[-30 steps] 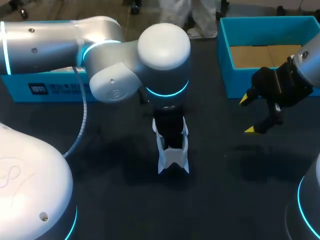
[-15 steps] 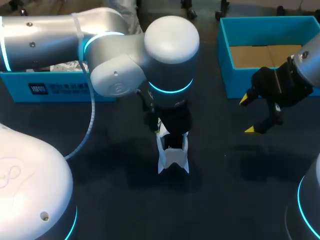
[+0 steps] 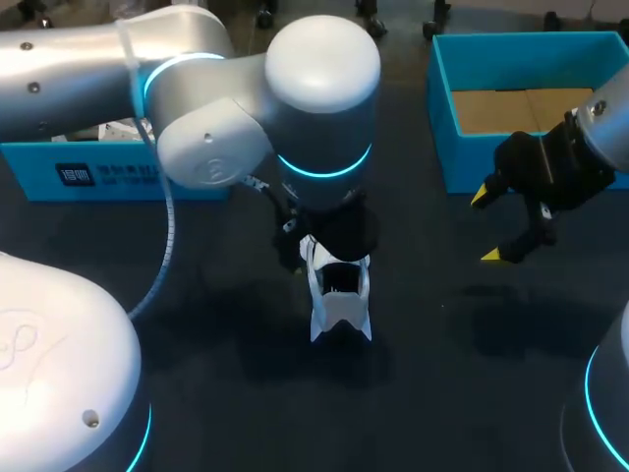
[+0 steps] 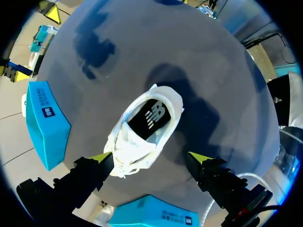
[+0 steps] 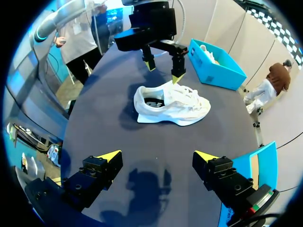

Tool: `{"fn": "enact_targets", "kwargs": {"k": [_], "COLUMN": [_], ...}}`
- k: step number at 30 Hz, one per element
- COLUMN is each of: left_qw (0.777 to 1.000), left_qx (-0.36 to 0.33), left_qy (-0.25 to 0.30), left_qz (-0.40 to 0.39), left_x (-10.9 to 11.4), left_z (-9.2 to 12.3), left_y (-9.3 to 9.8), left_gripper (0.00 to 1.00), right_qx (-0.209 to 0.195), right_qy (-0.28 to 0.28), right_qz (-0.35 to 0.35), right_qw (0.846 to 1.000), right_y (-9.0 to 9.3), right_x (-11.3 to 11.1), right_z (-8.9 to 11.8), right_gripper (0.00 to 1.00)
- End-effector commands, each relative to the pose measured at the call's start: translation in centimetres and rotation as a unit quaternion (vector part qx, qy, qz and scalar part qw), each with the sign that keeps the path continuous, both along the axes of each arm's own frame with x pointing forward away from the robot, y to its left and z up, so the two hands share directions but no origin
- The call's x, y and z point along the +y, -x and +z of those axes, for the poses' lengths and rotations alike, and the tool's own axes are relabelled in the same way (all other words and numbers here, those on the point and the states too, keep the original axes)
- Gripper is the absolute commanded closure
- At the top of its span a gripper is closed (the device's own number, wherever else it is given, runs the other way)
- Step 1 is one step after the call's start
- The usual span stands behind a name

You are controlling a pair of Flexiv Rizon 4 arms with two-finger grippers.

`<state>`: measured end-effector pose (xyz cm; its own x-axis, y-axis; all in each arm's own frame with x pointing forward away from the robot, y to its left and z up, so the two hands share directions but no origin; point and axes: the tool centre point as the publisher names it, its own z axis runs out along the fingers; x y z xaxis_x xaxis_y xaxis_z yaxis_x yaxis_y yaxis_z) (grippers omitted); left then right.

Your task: Take the shoe out of the shoebox, open the shoe tongue, remove and reinsert the insole, then place the shoe into the shoebox

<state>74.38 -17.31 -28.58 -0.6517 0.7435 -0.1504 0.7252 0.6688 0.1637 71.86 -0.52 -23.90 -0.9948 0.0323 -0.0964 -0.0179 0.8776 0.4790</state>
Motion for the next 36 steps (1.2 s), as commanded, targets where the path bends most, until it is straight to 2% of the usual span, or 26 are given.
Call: {"fn": "enact_targets", "kwargs": {"k": [1,3,4,6,9,13,18,21,27,36], "left_qw": [0.999,0.994,0.985,0.971,0.952,0.932,0.923,0.922,0.914,0.911], "left_qx": [-0.013,-0.033,-0.043,-0.08,-0.047,-0.025,-0.009,-0.011,-0.007,-0.009], "left_qy": [0.022,0.032,0.054,0.075,0.08,0.1,0.124,0.127,0.141,0.137], "left_qz": [0.036,0.101,0.157,0.212,0.293,0.349,0.363,0.366,0.381,0.389], "left_x": [-0.2,-0.6,-0.8,-0.9,-1.0,-1.3,-2.0,-2.5,-2.9,-3.0], "left_z": [0.2,0.4,0.5,0.4,0.1,-0.6,-2.1,-3.1,-5.3,-8.6], "left_y": [1.2,2.1,2.3,2.9,3.4,3.9,4.9,5.7,7.1,6.3], "left_gripper": [0.0,0.0,0.0,0.0,0.0,0.0,0.04,0.0,0.0,0.0], "right_qx": [-0.001,-0.001,-0.001,-0.001,-0.001,-0.001,-0.001,-0.001,-0.001,-0.001], "right_qy": [0.001,0.001,0.001,0.001,0.001,0.001,0.001,0.001,0.001,0.001], "right_qz": [-0.001,-0.001,-0.001,-0.001,-0.001,-0.001,-0.001,-0.001,-0.001,-0.001], "right_qw": [1.0,1.0,1.0,1.0,1.0,1.0,1.0,1.0,1.0,1.0], "right_y": [0.1,0.1,0.1,0.1,0.1,0.1,0.1,0.1,0.1,0.1], "right_x": [0.0,0.0,0.0,0.0,0.0,0.0,0.0,0.0,0.0,0.0], "right_z": [0.0,0.0,0.0,0.0,0.0,0.0,0.0,0.0,0.0,0.0], "right_gripper": [0.0,0.0,0.0,0.0,0.0,0.0,0.0,0.0,0.0,0.0]}}
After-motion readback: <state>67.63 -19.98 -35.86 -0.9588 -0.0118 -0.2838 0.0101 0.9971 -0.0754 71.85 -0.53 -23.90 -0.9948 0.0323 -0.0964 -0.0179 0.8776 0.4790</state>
